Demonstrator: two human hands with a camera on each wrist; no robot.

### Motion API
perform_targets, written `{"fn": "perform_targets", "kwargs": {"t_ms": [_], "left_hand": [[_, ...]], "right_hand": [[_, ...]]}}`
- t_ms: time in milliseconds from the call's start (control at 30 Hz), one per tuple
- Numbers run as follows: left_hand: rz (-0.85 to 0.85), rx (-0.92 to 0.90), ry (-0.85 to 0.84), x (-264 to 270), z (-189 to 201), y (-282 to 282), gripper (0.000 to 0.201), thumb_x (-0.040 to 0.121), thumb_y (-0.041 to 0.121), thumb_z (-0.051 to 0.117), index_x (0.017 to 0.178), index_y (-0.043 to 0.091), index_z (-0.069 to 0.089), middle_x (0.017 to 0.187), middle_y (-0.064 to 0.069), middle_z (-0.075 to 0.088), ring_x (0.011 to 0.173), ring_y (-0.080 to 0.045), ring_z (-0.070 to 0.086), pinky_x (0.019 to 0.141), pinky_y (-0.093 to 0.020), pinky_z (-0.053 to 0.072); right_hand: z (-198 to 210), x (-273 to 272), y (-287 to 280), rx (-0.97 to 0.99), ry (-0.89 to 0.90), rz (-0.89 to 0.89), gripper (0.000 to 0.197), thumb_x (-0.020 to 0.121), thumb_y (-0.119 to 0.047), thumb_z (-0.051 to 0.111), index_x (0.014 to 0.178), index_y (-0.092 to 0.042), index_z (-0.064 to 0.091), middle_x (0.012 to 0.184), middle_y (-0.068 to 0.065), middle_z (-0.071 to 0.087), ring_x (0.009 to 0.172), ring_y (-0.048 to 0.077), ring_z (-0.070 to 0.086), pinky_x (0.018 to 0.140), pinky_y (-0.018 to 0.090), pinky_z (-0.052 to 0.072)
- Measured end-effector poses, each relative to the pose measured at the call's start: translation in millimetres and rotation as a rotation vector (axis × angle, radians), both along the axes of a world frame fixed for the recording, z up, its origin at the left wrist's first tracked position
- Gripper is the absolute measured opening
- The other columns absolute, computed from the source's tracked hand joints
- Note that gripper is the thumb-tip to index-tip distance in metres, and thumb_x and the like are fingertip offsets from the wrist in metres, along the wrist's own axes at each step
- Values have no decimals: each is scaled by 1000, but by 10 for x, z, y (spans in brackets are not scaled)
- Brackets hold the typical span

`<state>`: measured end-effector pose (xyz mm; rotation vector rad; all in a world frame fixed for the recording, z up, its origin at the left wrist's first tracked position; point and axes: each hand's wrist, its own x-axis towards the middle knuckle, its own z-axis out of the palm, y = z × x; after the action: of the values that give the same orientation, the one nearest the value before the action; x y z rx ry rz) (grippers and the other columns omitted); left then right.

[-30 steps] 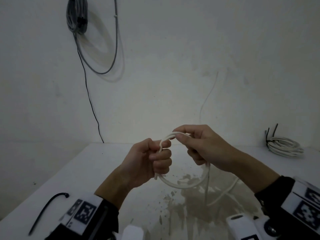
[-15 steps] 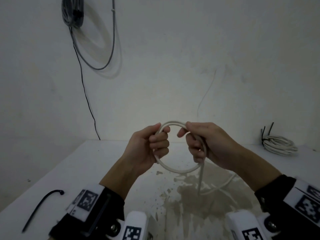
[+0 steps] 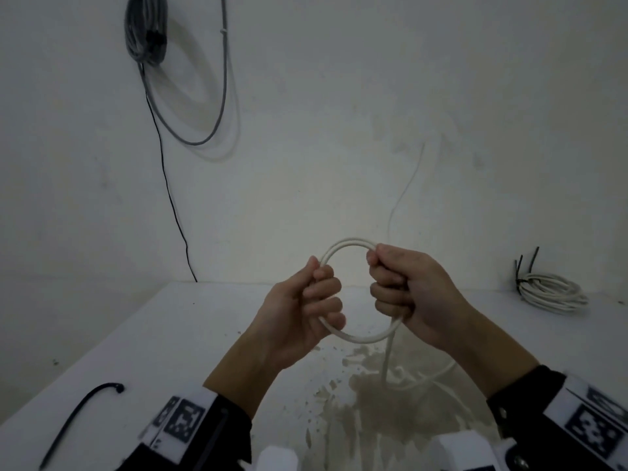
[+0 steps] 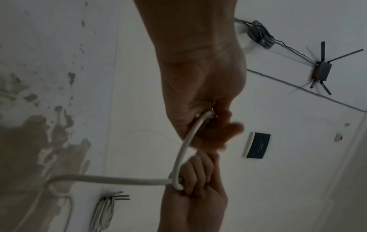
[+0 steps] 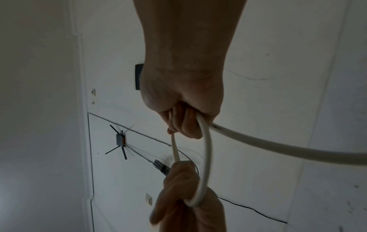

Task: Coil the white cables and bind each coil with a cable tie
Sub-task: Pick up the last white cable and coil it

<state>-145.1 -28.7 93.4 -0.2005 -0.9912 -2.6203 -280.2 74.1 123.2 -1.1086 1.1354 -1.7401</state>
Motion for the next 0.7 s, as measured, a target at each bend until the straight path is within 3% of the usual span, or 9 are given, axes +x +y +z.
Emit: {"fn": "perform_targets", "kwargs": {"t_ms": [33, 100, 200, 267, 333, 433, 533, 600, 700], "left_hand": [[-43, 64, 59, -8, 18, -21, 33, 94, 27, 42, 71, 8, 55, 51, 1, 45, 35, -7, 33, 40, -19, 35], [73, 73, 91, -22, 71, -49, 31, 91, 26, 43, 67, 10, 53, 47, 3, 42, 34, -5, 19, 34, -17, 19], [290, 25, 135, 37, 215, -99, 28, 83, 24, 43, 58, 15, 49, 42, 5, 34, 34, -5, 10, 31, -17, 11], [372, 64, 205, 101, 295, -208, 29, 84, 23, 42, 56, 15, 48, 41, 6, 33, 34, -5, 11, 30, -19, 14], [464, 103, 246, 166, 365, -304, 37, 94, 24, 39, 59, 15, 45, 41, 6, 32, 29, -6, 16, 29, -19, 19], [632, 145, 293, 226, 443, -373, 40, 102, 26, 28, 66, 16, 39, 42, 8, 31, 27, -6, 27, 30, -16, 23], [773, 175, 321, 217, 469, -374, 37, 102, 26, 29, 69, 14, 40, 42, 8, 32, 33, -3, 34, 37, -14, 33], [912, 16, 244, 171, 455, -305, 35, 102, 24, 30, 71, 14, 41, 43, 7, 38, 40, -5, 45, 47, -17, 46], [1067, -452, 110, 74, 362, -126, 32, 102, 23, 28, 77, 13, 46, 55, 5, 57, 64, -11, 65, 66, -22, 55]], "right_hand": [[-27, 14, -17, 15, 10, -10, 29, 99, -19, 38, 77, -7, 53, 48, -3, 32, 36, 7, 27, 35, 17, 26], [-90, 38, -34, 58, 49, -23, 28, 99, -23, 40, 84, -6, 56, 53, 2, 44, 42, 14, 43, 42, 23, 40], [-194, 1, 21, 160, 161, 9, 34, 98, -30, 39, 99, -3, 59, 72, 10, 63, 63, 26, 64, 59, 33, 53], [-271, -40, 92, 248, 307, 48, 33, 98, -31, 41, 105, -3, 57, 76, 11, 66, 65, 29, 65, 60, 32, 51], [-365, -75, 146, 315, 470, 49, 25, 97, -26, 45, 103, -4, 57, 68, 8, 63, 57, 23, 61, 57, 29, 47], [-493, -142, 179, 341, 715, -41, 18, 98, -24, 44, 94, -11, 57, 60, 1, 60, 53, 17, 58, 57, 29, 47], [-556, -200, 173, 262, 1000, -177, 20, 98, -28, 43, 93, -20, 60, 58, -2, 58, 50, 9, 54, 58, 29, 48], [-556, -204, 156, 154, 1251, -267, 29, 98, -35, 41, 100, -20, 65, 64, 0, 61, 53, 13, 53, 58, 31, 46], [-469, -123, 113, -57, 1568, -330, 41, 92, -44, 35, 99, -22, 69, 63, -2, 63, 51, 16, 53, 49, 33, 46]]}}
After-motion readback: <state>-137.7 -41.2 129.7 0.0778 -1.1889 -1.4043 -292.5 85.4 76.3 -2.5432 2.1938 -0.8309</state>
